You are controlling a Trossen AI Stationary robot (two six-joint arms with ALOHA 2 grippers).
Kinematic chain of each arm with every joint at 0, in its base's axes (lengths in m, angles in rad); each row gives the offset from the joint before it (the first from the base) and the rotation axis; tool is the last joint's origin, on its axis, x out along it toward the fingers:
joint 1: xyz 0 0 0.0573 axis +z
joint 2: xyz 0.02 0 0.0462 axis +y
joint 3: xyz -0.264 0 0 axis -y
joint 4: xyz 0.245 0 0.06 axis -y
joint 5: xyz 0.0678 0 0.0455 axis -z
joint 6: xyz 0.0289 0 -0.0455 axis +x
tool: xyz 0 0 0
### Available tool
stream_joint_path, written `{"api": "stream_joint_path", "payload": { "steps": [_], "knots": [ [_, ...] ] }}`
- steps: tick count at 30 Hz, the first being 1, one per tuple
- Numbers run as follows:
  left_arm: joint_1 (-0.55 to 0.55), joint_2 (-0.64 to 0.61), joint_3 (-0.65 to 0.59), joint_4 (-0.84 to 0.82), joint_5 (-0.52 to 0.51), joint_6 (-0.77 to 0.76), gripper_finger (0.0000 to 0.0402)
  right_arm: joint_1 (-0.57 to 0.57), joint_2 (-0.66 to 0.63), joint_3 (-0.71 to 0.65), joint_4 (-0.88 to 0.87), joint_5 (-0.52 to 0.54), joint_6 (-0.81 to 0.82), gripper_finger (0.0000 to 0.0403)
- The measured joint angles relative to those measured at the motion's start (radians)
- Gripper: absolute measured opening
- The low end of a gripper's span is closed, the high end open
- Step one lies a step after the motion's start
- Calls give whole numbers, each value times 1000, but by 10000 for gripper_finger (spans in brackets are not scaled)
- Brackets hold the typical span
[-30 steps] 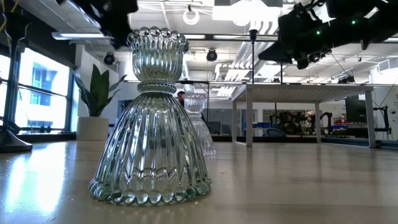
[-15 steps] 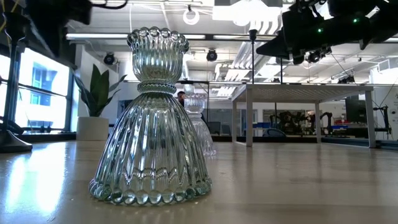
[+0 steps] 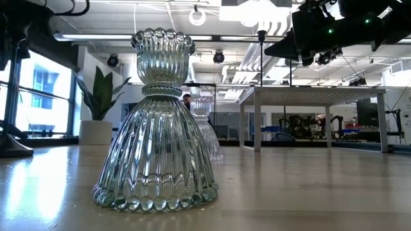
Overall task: Pick & Place candle stick holders
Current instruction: Put the black candle holder on the shelf aligned with the other black candle holder
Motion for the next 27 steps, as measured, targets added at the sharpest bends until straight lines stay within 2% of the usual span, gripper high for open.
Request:
{"api": "stream_joint_path", "payload": {
  "steps": [8, 19, 22, 27],
  "knots": [
    [-95, -40, -23, 85, -32, -57, 14, 0, 0, 0, 0, 0, 0, 2],
    [-108, -21, -23, 174, -34, -63, 150, 0, 0, 0, 5, 0, 0, 1],
    [-108, -20, -23, 199, -22, -61, 166, 0, 0, 0, 6, 0, 0, 2],
    [-108, -20, -23, 227, 14, -60, 170, 0, 0, 0, 6, 0, 0, 1]
  ]
}}
